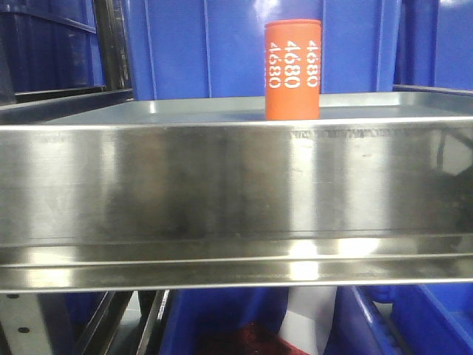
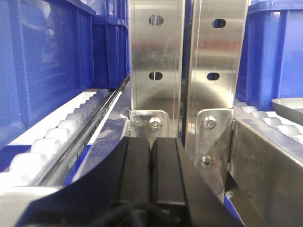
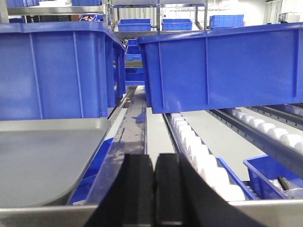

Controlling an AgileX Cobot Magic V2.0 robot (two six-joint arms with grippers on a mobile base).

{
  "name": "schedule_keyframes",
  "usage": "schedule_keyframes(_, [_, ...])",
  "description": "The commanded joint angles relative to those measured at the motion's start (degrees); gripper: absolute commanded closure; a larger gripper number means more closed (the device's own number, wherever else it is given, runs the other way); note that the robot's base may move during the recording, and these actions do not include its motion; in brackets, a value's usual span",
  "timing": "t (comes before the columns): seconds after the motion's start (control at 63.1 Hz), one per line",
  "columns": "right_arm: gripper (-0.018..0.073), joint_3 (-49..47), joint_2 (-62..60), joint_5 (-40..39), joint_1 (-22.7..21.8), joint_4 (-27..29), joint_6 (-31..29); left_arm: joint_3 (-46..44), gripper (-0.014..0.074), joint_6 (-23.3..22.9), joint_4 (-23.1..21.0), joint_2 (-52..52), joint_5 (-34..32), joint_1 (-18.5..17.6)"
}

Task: Grab orange capacitor from left shelf to right conveyor

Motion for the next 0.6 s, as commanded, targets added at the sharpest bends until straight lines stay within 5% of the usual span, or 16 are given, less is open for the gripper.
schedule_keyframes(0.0, [0.0513, 0.1, -1.1, -5.1, -0.2, -0.1, -0.3, -0.4, 0.0701, 0.0, -0.3, 0.6, -4.7, -0.3])
schedule_keyframes(0.586, [0.0513, 0.1, -1.1, -5.3, -0.2, -0.1, -0.3, -0.4, 0.0701, 0.0, -0.3, 0.6, -4.7, -0.3])
